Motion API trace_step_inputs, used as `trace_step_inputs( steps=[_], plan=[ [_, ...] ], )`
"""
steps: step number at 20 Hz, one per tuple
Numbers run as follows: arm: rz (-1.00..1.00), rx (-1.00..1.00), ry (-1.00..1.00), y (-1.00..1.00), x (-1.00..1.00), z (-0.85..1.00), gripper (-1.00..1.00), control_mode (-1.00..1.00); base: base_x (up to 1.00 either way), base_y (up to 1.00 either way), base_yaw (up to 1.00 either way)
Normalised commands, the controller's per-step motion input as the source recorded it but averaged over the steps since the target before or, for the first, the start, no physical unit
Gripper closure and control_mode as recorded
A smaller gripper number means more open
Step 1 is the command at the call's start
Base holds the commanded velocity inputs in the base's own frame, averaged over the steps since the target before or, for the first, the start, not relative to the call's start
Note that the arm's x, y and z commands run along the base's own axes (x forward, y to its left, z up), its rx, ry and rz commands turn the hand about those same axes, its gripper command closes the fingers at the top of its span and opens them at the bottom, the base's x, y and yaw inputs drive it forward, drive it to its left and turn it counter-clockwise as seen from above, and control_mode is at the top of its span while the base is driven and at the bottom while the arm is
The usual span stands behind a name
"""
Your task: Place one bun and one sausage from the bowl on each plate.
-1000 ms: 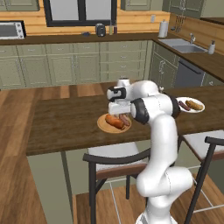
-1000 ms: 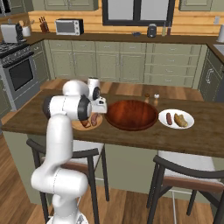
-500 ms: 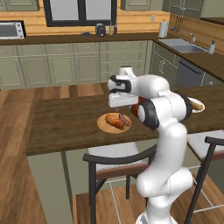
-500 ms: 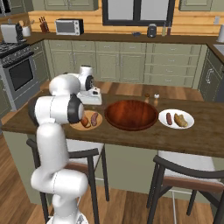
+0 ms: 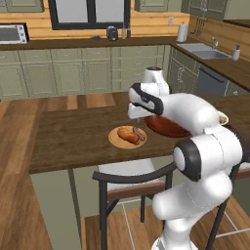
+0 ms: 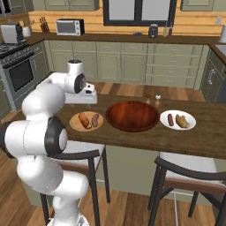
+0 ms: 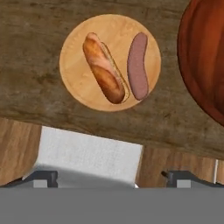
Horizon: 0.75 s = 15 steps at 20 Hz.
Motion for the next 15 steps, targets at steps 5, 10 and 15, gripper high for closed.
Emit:
trace_step_inputs(
  steps=[5, 10, 15],
  plan=[
    [0.00, 0.00, -0.45, 0.00, -1.00, 0.83, -1.00, -1.00, 0.00, 0.00, 0.00],
    [-0.01, 0.02, -0.52, 0.00, -1.00, 0.63, -1.00, -1.00, 0.00, 0.00, 0.00],
    [-0.01, 0.13, -0.23, -0.01, -0.66, 0.16, -1.00, -1.00, 0.00, 0.00, 0.00]
  ],
)
